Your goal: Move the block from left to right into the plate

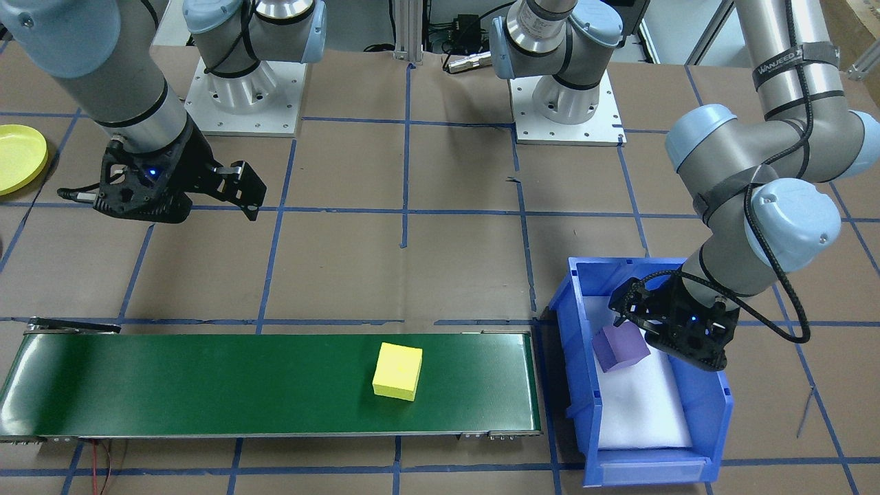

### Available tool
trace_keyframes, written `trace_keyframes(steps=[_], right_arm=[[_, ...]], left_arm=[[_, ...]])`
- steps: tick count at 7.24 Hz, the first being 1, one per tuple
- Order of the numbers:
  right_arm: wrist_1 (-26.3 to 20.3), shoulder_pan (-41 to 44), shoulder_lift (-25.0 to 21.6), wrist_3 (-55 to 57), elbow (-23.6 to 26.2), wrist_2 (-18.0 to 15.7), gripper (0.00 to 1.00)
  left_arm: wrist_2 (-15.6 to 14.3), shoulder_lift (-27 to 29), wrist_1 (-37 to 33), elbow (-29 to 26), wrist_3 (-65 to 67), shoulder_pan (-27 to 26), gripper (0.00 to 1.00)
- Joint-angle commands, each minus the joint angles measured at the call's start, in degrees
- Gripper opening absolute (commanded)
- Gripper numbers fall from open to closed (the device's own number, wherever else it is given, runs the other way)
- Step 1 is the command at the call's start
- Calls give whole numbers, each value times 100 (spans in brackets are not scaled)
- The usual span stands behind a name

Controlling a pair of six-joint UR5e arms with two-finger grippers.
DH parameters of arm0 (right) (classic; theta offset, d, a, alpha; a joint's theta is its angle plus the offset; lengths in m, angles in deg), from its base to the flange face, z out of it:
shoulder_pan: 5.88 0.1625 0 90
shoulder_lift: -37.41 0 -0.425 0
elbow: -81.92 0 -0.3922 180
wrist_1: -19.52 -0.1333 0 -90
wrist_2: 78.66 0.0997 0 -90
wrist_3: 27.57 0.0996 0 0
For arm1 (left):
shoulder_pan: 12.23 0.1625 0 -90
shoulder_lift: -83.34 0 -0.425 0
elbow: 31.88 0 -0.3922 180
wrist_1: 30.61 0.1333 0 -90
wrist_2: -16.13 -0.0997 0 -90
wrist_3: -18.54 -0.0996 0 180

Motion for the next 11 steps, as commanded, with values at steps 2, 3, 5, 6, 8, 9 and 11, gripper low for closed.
trace_keyframes(steps=[2, 3, 5, 6, 8, 9, 11], right_arm=[[1048, 2, 743, 79, -44, 433, 100], [1111, 2, 910, 27, -44, 564, 100], [1444, 2, 1261, 88, -71, 958, 100], [1681, 2, 1455, 254, -140, 1100, 100], [1718, 2, 1807, 641, -561, 1215, 100], [1727, 2, 1913, 642, -606, 1267, 100], [1858, 11, 2036, 703, -616, 1364, 100]], left_arm=[[2, 19, 724, 488, -1916, 39, 100], [-7, 27, 753, 550, -2401, 39, 100], [2, 97, 753, 700, -2966, 39, 100], [-7, 124, 762, 727, -3125, 39, 100], [-33, 377, 858, 701, -3232, 30, 100], [-24, 510, 1042, 709, -3240, 39, 100], [-7, 633, 1149, 709, -3267, 39, 98]])
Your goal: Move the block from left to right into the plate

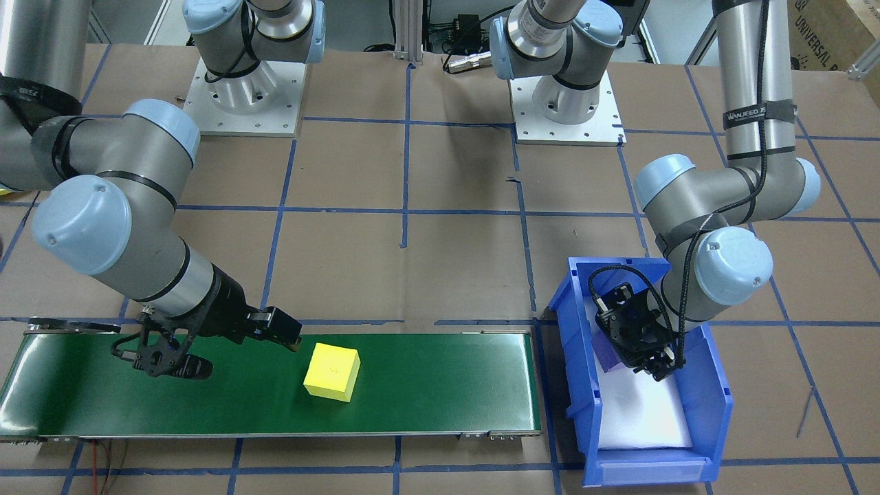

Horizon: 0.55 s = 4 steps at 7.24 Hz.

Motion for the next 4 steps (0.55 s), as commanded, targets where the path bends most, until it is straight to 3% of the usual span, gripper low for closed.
trace_keyframes(steps=[1, 2, 4], right_arm=[[202, 6, 173, 109, -19, 64, 100], [255, 6, 199, 110, -27, 108, 100], [369, 6, 296, 127, -27, 231, 100]], left_arm=[[24, 85, 91, -14, -15, 2, 76], [16, 85, 126, -23, -15, 2, 53], [24, -99, 47, -171, 368, 2, 47]])
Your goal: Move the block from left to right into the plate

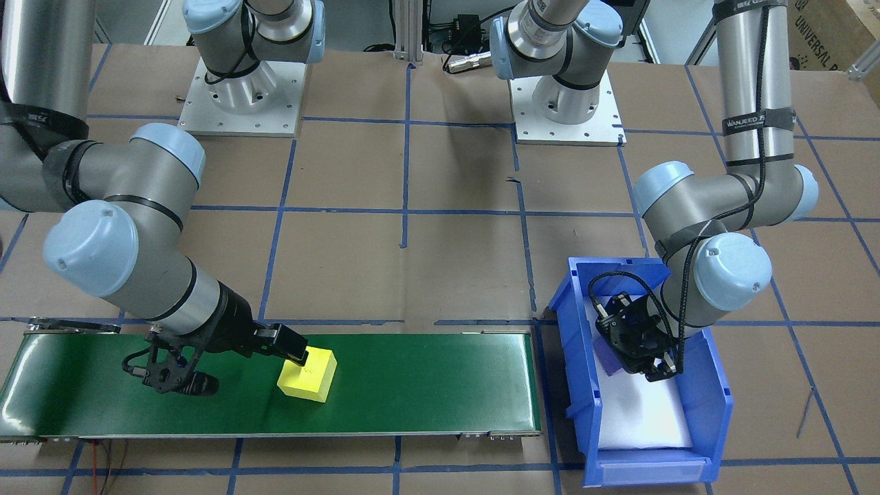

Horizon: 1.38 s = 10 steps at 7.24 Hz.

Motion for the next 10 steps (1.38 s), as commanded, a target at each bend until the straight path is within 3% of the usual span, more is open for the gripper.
trace_keyframes(steps=[1, 3, 4, 5, 6, 7, 9, 10], right_arm=[[99, -9, 75, 4, -2, 46, 100], [221, 0, 224, -13, 24, -32, 100], [240, 0, 242, -48, 85, -59, 93], [240, -9, 251, -231, 95, -468, 59], [231, -9, 173, -538, 69, -786, 35], [222, -17, 7, -741, -1, -902, 30], [100, -113, -624, -2045, 120, -1699, 30], [-171, -480, -880, -2757, 147, -1912, 30]], left_arm=[[-11, -304, -52, -223, 1017, 0, 47], [-64, -866, -270, -382, 2458, -61, 48], [-20, -1017, -455, -382, 3719, -149, 48], [-29, -1018, -474, -400, 4767, -402, 48], [-38, -992, -483, -513, 5699, -674, 50], [-20, -853, -474, -679, 6283, -929, 51], [15, -178, -474, -1258, 6954, -1404, 49], [15, 69, -474, -1479, 7609, -1693, 49]])
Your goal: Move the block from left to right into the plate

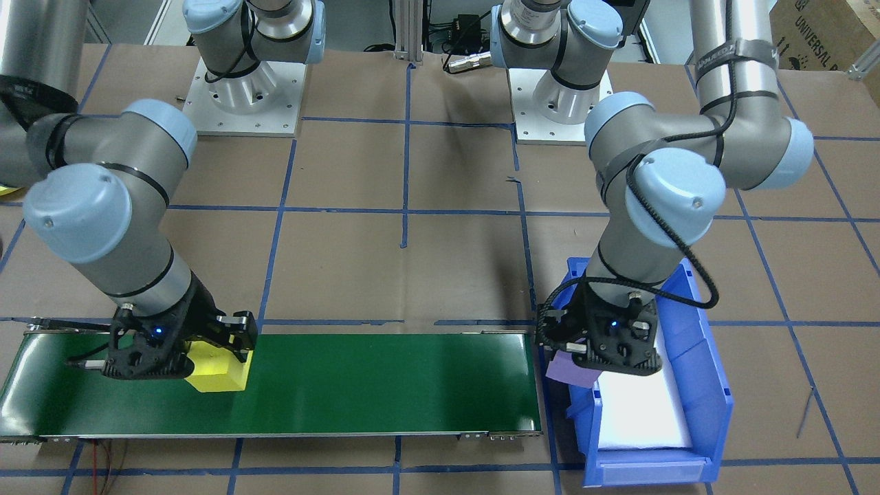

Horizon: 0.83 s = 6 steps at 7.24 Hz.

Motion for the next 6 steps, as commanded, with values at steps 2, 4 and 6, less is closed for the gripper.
trace_keyframes(steps=[2, 4, 6], right_arm=[[-834, -1705, -557, -2592, 219, -369, 30], [-792, -3050, -584, -4473, 334, -386, 30], [-756, -4193, -575, -5689, 404, -386, 30]], left_arm=[[31, 609, -9, -320, 976, -573, 49], [58, 618, -167, -144, 950, -609, 50], [58, 618, -159, -117, 967, -609, 100]])
